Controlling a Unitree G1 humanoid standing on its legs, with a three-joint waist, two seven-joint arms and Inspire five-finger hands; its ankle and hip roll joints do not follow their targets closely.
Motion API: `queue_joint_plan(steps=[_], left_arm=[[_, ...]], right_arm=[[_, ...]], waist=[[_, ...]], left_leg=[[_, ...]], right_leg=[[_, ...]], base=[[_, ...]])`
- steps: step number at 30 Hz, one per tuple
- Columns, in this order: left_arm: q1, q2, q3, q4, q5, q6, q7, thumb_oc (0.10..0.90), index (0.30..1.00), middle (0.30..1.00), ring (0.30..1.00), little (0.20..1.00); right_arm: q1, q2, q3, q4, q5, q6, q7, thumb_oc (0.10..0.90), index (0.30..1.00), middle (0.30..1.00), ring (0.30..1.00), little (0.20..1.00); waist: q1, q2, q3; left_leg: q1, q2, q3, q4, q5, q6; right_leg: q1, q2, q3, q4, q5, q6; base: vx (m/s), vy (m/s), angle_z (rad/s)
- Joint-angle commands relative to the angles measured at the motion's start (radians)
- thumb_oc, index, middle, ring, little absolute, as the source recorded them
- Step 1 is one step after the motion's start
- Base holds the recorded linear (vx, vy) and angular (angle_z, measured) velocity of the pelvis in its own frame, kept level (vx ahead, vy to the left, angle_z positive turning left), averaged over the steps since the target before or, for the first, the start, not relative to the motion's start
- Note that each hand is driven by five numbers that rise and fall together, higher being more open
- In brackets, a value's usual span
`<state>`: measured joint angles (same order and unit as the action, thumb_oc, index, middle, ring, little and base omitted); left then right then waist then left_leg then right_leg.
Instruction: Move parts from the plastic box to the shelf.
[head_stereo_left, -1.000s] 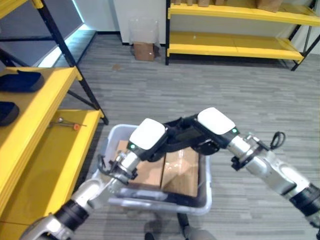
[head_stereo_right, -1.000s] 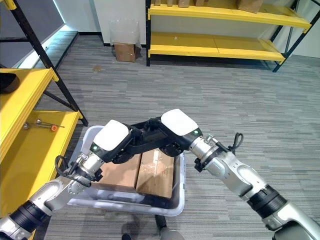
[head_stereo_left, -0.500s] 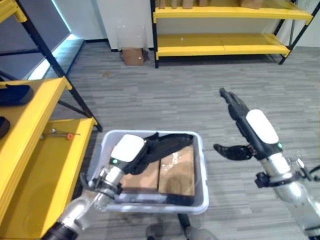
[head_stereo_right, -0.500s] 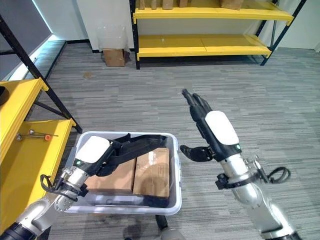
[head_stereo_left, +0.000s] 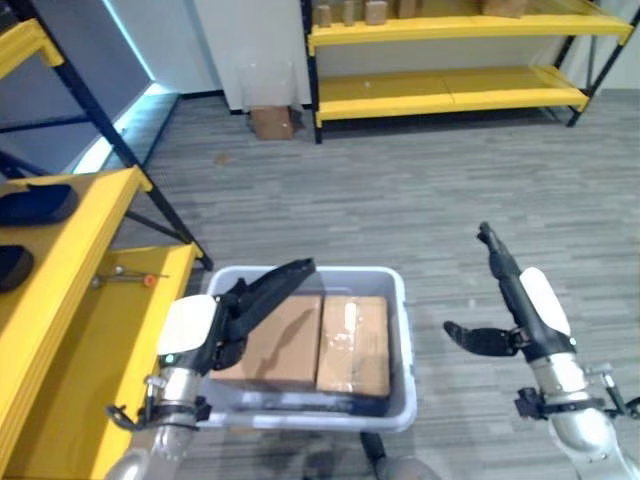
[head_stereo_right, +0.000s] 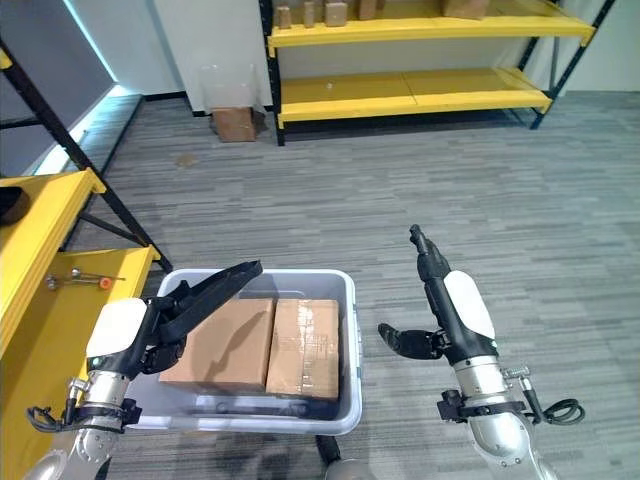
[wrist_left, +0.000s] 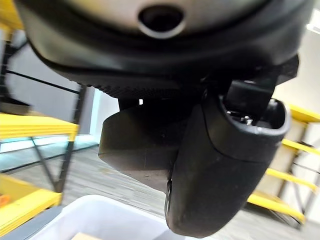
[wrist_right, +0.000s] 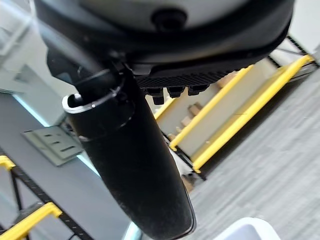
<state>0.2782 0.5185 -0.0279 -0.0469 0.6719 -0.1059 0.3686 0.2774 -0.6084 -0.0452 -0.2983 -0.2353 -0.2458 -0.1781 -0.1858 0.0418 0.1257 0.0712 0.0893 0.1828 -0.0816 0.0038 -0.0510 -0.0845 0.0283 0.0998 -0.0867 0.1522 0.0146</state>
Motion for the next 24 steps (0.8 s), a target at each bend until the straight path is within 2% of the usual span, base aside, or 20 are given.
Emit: queue_joint_plan(steps=[1,5,6,7,9,10,11,13,14,15,18,20,24], left_arm=[[-0.089,0.07,0.074,-0.087,-0.034,-0.022,0.113,0.4,0.3,0.3,0.3,0.3],[-0.085,0.067,0.07,-0.09,-0.044,-0.016,0.114,0.4,0.3,0.3,0.3,0.3],[-0.086,0.067,0.071,-0.091,-0.044,-0.015,0.114,0.4,0.3,0.3,0.3,0.3],[-0.086,0.06,0.071,-0.092,-0.05,-0.012,0.118,0.4,0.3,0.3,0.3,0.3],[-0.086,0.057,0.077,-0.094,-0.057,-0.011,0.121,0.4,0.3,0.3,0.3,0.3],[-0.078,0.056,0.089,-0.104,-0.062,-0.009,0.129,0.4,0.3,0.3,0.3,0.3],[-0.074,0.057,0.102,-0.105,-0.061,-0.004,0.137,0.4,0.3,0.3,0.3,0.3],[-0.081,0.057,0.104,-0.102,-0.054,-0.002,0.142,0.4,0.3,0.3,0.3,0.3],[-0.081,0.057,0.104,-0.102,-0.054,-0.002,0.142,0.4,0.3,0.3,0.3,0.3],[-0.089,0.05,0.112,-0.105,-0.054,-0.007,0.149,0.4,0.3,0.3,0.3,0.3],[-0.089,0.038,0.118,-0.115,-0.059,-0.015,0.15,0.4,0.3,0.3,0.3,0.3],[-0.069,0.037,0.124,-0.127,-0.056,-0.018,0.149,0.4,0.3,0.3,0.3,0.3],[-0.038,0.039,0.143,-0.138,-0.055,-0.02,0.159,0.4,0.3,0.3,0.3,0.3]], right_arm=[[-0.125,-0.064,-0.041,-0.055,0.041,-0.078,-0.021,0.9,1.0,1.0,1.0,1.0],[-0.203,-0.093,0.0,-0.059,0.05,-0.078,-0.022,0.9,1.0,1.0,1.0,1.0],[-0.206,-0.093,0.001,-0.056,0.049,-0.079,-0.023,0.9,1.0,1.0,1.0,1.0],[-0.236,-0.105,0.021,-0.05,0.048,-0.078,-0.022,0.9,1.0,1.0,1.0,1.0],[-0.252,-0.105,0.031,-0.044,0.05,-0.077,-0.021,0.9,1.0,1.0,1.0,1.0],[-0.257,-0.107,0.034,-0.042,0.061,-0.079,-0.021,0.9,1.0,1.0,1.0,1.0],[-0.256,-0.108,0.031,-0.031,0.076,-0.075,-0.02,0.9,1.0,1.0,1.0,1.0],[-0.239,-0.103,0.017,-0.023,0.083,-0.07,-0.019,0.9,1.0,1.0,1.0,1.0],[-0.238,-0.103,0.016,-0.023,0.083,-0.07,-0.019,0.9,1.0,1.0,1.0,1.0],[-0.211,-0.084,-0.005,-0.01,0.1,-0.065,-0.016,0.9,1.0,1.0,1.0,1.0],[-0.15,-0.055,-0.063,-0.01,0.102,-0.058,-0.027,0.9,1.0,1.0,1.0,1.0],[-0.099,-0.032,-0.099,-0.017,0.106,-0.053,-0.026,0.9,1.0,1.0,1.0,1.0],[-0.075,0.004,-0.11,-0.02,0.105,-0.048,-0.023,0.9,1.0,1.0,1.0,1.0]], waist=[[0.022,-0.016,-0.072],[0.067,-0.022,-0.021],[0.062,-0.023,-0.02],[0.084,-0.032,-0.002],[0.085,-0.041,0.004],[0.084,-0.064,0.009],[0.082,-0.085,0.013],[0.07,-0.09,0.009],[0.069,-0.09,0.008],[0.059,-0.083,0.001],[0.031,-0.062,-0.017],[0.029,-0.05,-0.024],[0.038,-0.048,-0.023]], left_leg=[[-0.05,0.058,-0.065,0.001,0.069,-0.044],[-0.1,0.048,-0.12,0.034,0.103,-0.047],[-0.104,0.047,-0.126,0.037,0.104,-0.047],[-0.129,0.016,-0.182,0.055,0.102,-0.037],[-0.145,0.002,-0.206,0.079,0.089,-0.031],[-0.156,0.014,-0.192,0.154,0.048,-0.027],[-0.157,0.051,-0.157,0.263,-0.019,-0.015],[-0.143,0.08,-0.128,0.315,-0.056,-0.009],[-0.146,0.08,-0.129,0.317,-0.056,-0.009],[-0.108,0.102,-0.124,0.336,-0.096,-0.016],[-0.075,0.108,-0.082,0.2,-0.079,-0.028],[-0.061,0.094,-0.07,0.122,-0.066,-0.029],[-0.042,0.058,-0.051,0.059,-0.063,-0.018]], right_leg=[[0.039,0.031,-0.041,0.142,-0.239,0.016],[0.037,0.031,-0.101,0.17,-0.258,-0.006],[0.036,0.029,-0.107,0.172,-0.26,-0.006],[0.029,0.024,-0.125,0.185,-0.257,-0.008],[0.019,0.018,-0.134,0.191,-0.254,-0.008],[0.005,-0.003,-0.144,0.199,-0.245,-0.004],[-0.013,-0.031,-0.166,0.208,-0.247,-0.004],[-0.034,-0.048,-0.19,0.219,-0.253,-0.003],[-0.036,-0.049,-0.191,0.219,-0.252,-0.003],[-0.055,-0.064,-0.21,0.228,-0.259,0.001],[-0.061,-0.089,-0.236,0.213,-0.244,0.022],[-0.053,-0.105,-0.244,0.204,-0.234,0.036],[-0.042,-0.132,-0.243,0.168,-0.2,0.062]], base=[[-0.06,-0.122,0.4],[-0.11,-0.08,0.31],[-0.12,-0.048,0.69],[-0.1,-0.034,0.7],[-0.11,-0.017,0.53],[-0.18,0.016,0.48],[-0.22,0.027,0.39],[-0.12,0.045,0.28],[-0.05,0.13,0.39],[-0.03,0.155,0.43],[0.02,0.214,0.43],[0.08,0.236,0.76],[0.04,0.231,0.04]])
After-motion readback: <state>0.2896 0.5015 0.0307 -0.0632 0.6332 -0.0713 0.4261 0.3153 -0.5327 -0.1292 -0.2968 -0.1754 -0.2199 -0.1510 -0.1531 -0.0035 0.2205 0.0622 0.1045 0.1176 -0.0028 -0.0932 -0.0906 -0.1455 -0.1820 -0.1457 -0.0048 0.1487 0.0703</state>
